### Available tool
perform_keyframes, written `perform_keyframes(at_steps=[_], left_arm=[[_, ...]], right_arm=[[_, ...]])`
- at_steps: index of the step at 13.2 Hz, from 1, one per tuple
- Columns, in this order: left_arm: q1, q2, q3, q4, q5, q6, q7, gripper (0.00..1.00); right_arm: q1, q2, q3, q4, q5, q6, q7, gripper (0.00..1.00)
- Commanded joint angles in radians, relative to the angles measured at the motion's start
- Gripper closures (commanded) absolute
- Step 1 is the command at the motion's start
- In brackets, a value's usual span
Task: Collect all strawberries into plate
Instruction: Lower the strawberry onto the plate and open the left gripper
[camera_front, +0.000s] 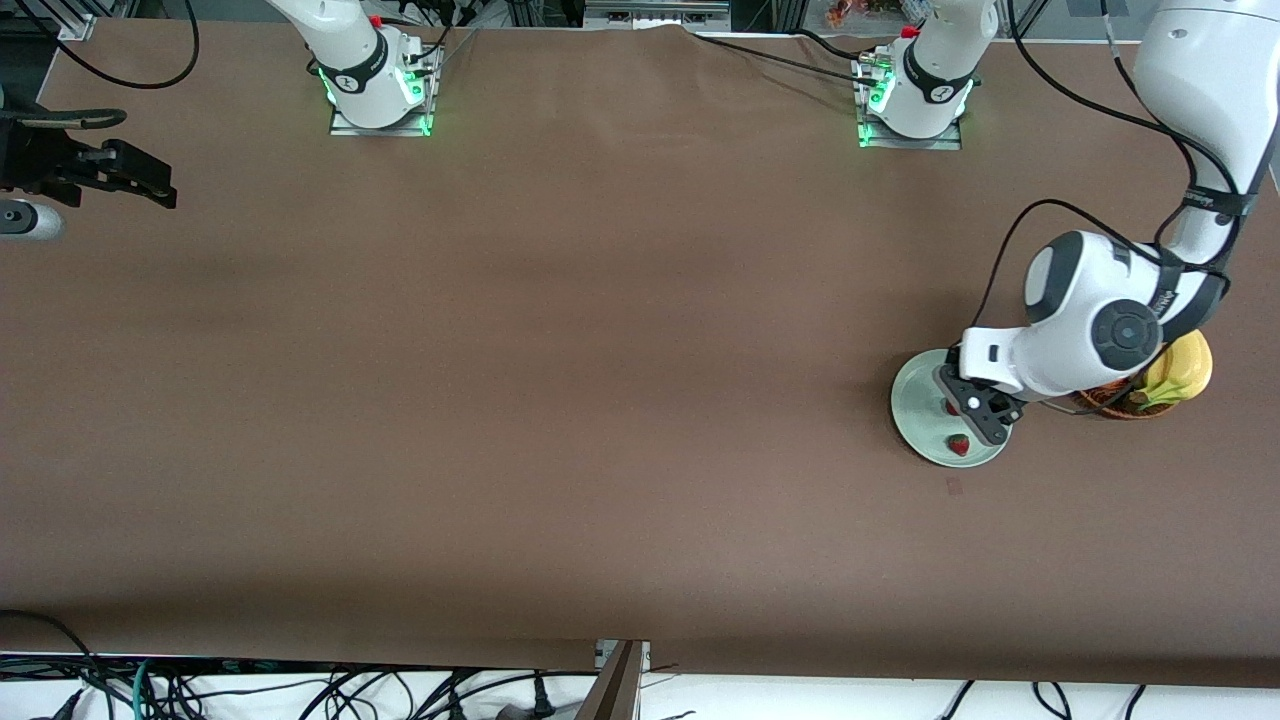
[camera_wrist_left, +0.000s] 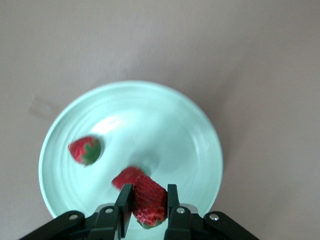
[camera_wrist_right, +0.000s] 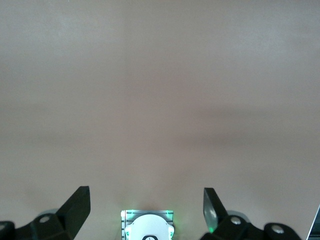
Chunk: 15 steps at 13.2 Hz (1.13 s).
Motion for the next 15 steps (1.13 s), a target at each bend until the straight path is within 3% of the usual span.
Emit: perform_keyframes(at_steps=[1, 6, 8, 11, 13, 15], left_arm=[[0.022, 0.039, -0.018, 0.021, 0.014, 0.016, 0.041, 0.0], [0.022, -0.033, -0.067, 0.052, -0.009, -0.039, 0.025, 0.0], [-0.004, -0.031, -0.107, 0.232, -0.127, -0.263, -0.052, 0.0], [-0.038, -0.045, -0.149, 0.389, -0.136, -0.48, -0.268, 0.0], [-0.04, -0.06, -0.188, 0.472, -0.122, -0.634, -0.409, 0.0], [-0.079, -0.131, -0.177, 0.512, -0.135, -0.694, -0.527, 0.0]], right_arm=[[0.004, -0.006, 0.009, -0.005, 0.005, 0.012, 0.007, 0.0], [0.004, 0.0, 0.009, 0.005, 0.005, 0.014, 0.006, 0.0], [0.004, 0.014, 0.009, 0.03, 0.006, 0.014, 0.002, 0.0], [0.004, 0.025, 0.011, 0.042, 0.005, 0.012, -0.001, 0.0], [0.004, 0.026, 0.011, 0.044, 0.005, 0.014, -0.001, 0.0], [0.004, 0.026, 0.011, 0.044, 0.005, 0.012, 0.001, 0.0]])
